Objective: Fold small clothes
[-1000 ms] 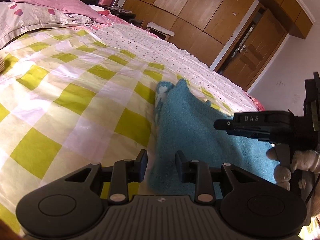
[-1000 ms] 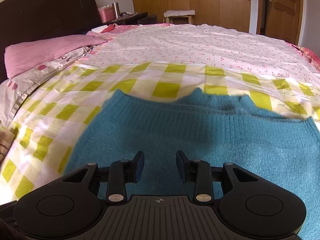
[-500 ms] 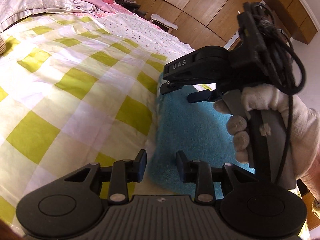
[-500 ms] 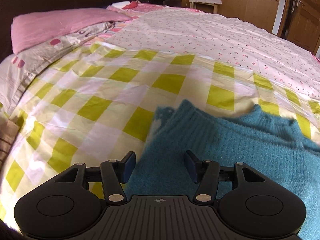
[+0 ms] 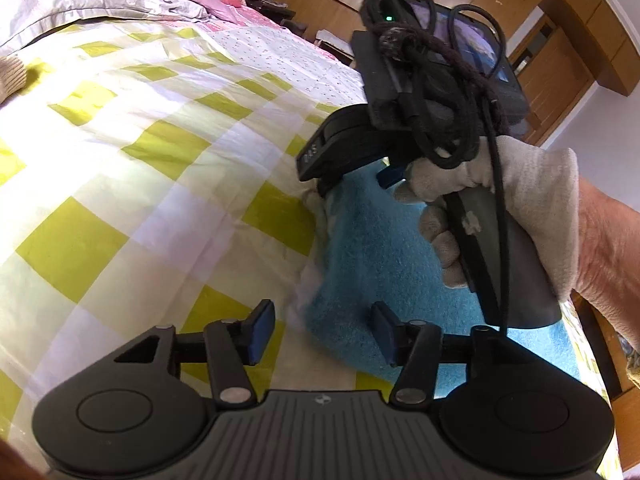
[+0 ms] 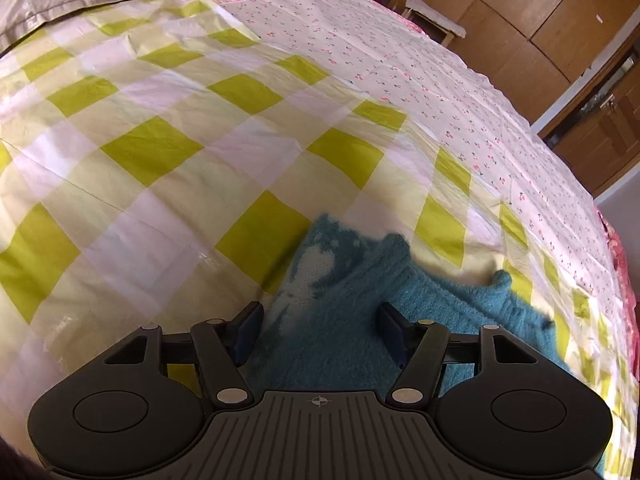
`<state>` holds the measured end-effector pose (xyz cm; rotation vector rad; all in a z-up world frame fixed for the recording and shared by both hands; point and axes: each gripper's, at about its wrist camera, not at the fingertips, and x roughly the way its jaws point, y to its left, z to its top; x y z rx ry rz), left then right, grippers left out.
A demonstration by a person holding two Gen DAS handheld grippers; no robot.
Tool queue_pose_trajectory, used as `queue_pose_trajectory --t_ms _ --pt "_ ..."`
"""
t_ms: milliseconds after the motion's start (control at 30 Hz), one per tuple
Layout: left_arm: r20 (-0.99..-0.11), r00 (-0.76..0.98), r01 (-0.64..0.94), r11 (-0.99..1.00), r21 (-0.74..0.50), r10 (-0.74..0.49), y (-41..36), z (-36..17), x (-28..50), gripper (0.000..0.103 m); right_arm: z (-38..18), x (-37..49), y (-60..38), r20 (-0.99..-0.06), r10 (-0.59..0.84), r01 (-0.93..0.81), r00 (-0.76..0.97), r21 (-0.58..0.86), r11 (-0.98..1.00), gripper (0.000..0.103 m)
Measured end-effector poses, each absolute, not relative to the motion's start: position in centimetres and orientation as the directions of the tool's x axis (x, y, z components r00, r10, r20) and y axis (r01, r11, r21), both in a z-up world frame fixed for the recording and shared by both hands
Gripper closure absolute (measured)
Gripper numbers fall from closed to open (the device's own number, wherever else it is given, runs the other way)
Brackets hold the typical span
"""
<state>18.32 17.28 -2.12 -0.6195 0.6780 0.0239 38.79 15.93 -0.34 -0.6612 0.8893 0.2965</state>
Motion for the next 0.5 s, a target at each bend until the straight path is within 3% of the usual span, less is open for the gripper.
queue_pose_trajectory --t_ms 100,200,500 --pt "-0.578 0.799 -0.216 0.818 -0.533 -0.166 17.2 -2.4 18.0 0.035 0.4 38.9 15.2 -0.8 -0.015 -0.505 0.6 -0.393 0.768 0.063" --pt "-0.56 0.813 -0.195 0.832 -0.52 -0.159 16.5 -2.5 18.0 0.03 1.5 38.8 14.1 -0.804 0.024 -0.507 0.594 -0.351 0.788 0.072" --pt "-0.525 0.84 -0.133 0.883 -0.45 -0.141 14.3 -2.8 18.7 0.027 5.0 38.7 10.5 -0.806 0.157 -0.501 0.571 -0.19 0.844 0.078"
